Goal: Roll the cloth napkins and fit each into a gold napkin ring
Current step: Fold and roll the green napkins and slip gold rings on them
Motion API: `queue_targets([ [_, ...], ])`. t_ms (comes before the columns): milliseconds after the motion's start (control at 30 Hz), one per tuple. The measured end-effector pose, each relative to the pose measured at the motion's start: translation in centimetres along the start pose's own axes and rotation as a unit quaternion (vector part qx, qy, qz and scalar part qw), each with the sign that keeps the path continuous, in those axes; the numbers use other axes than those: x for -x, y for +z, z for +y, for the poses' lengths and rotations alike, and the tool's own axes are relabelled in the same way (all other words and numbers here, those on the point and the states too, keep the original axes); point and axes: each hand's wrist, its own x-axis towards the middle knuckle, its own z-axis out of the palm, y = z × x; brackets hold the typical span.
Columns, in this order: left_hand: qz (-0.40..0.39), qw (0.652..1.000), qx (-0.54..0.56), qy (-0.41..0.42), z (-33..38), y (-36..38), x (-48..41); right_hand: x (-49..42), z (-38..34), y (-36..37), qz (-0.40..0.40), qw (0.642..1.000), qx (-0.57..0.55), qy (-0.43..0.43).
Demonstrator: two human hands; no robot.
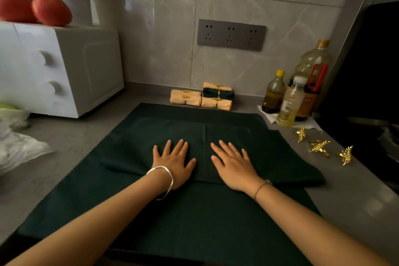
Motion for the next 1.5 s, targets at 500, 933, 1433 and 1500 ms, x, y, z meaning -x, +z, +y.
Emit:
queue_targets([
  [500, -0.01, 0.997, -0.017, -0.069, -6.5, -1.3, 0.3, 3.0, 9.9, -1.7, 0.016, 0.995, -0.002, 0.094],
  [933, -0.027, 0.996, -0.033, -0.072, -9.3, -3.1, 1.1, 4.9, 12.9, -3.9, 0.005, 0.995, -0.007, 0.102],
  [1433, -0.082, 0.982, -0.032, 0.169, -2.5, -4.2, 4.2, 7.5, 4.7, -5.0, -0.061, 0.99, 0.07, -0.104],
  [1500, -0.074, 0.983, -0.048, 0.16, -2.6, -4.3, 4.1, 7.2, 5.1, -5.0, -0.062, 0.992, 0.07, -0.09],
])
